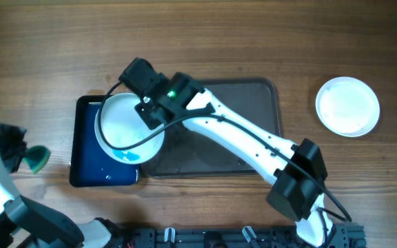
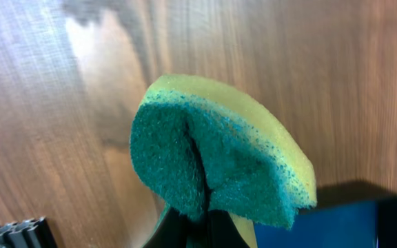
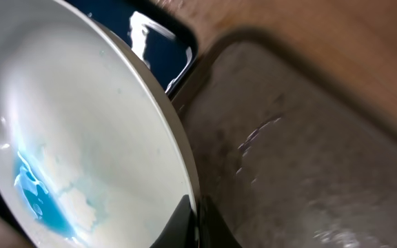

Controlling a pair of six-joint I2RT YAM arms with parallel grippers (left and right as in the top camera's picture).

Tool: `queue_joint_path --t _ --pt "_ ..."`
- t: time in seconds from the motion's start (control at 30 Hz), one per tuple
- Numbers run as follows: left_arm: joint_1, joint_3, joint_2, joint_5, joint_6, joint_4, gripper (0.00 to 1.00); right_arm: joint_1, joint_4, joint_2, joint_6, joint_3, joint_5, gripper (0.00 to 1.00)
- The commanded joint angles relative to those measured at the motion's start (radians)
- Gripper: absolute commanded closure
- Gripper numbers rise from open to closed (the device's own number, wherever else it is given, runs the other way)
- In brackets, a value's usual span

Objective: Clean dirty plates on tray and stack at the side
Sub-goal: 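Lift the plate with the right gripper and tilt it over the blue tray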

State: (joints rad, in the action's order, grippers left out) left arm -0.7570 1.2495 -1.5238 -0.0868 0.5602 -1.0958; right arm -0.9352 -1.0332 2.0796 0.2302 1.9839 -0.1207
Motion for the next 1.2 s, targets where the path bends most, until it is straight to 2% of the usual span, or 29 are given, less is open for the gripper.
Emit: queue_joint_path --t 0.0,0.27,0.4,0.47,0.63,0.87,1.17 --pt "-0.072 0.013 0.002 0.061 0.024 -0.005 0.96 -0.065 0.047 0.013 -0.070 0.027 -0.238 0.95" --pt "-0.082 0.013 0.002 0.061 0.024 -0.014 0.96 -0.207 0.179 0.013 -0.169 0.027 -0.552 0.96" --pt "-0.082 0.013 0.002 0.061 0.025 -0.015 0.96 -0.245 0.257 0.013 -0.274 0.027 -0.704 0.95" --pt "-0.082 0.013 0.002 0.061 0.025 -0.015 0.96 -0.262 0.321 0.013 -0.377 0.027 -0.757 0.95" --pt "-0.082 0.013 0.002 0.061 0.025 -0.016 0.96 -0.291 0.456 0.013 -0.552 0.026 -0.827 0.95" --pt "-0.082 0.013 0.002 0.061 0.032 -0.019 0.96 -0.310 0.654 0.013 -0.893 0.025 -0.900 0.95" --pt "-0.082 0.013 0.002 0.068 0.033 -0.023 0.96 -0.322 0.689 0.013 -1.074 0.024 -0.886 0.95"
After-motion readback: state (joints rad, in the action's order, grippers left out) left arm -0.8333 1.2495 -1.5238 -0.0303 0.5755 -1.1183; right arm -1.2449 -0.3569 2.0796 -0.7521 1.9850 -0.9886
